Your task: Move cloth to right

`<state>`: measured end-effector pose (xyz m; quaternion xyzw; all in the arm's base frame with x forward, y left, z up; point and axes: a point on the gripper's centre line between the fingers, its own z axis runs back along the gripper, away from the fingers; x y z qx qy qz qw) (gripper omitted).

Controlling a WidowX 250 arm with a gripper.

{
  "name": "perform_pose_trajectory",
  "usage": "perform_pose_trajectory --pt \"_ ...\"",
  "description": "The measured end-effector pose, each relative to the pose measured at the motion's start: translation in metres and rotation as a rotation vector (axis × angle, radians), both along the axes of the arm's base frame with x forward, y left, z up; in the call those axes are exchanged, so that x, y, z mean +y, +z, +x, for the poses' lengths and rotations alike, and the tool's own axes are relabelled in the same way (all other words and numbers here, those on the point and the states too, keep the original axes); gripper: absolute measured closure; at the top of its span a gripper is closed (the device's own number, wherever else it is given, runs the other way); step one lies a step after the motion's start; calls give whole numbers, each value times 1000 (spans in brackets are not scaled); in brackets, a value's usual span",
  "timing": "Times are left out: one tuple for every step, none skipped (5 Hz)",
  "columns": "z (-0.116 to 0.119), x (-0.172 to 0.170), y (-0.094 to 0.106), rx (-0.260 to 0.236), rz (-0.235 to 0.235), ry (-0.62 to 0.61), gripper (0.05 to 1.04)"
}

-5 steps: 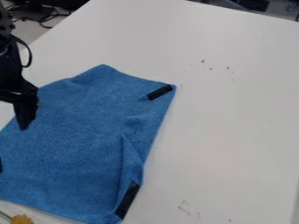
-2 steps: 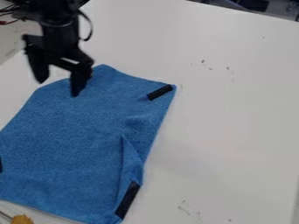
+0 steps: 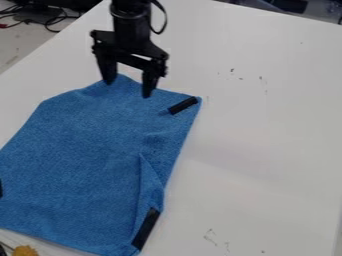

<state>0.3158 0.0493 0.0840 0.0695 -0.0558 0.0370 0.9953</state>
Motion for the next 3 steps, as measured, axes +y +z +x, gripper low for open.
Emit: perform_pose_trajectory --pt "10 -24 -20 -34 -65 14 83" --pt "22 -51 -48 -40 -139 5 83" --pt "45 -67 -59 -51 -178 -26 83"
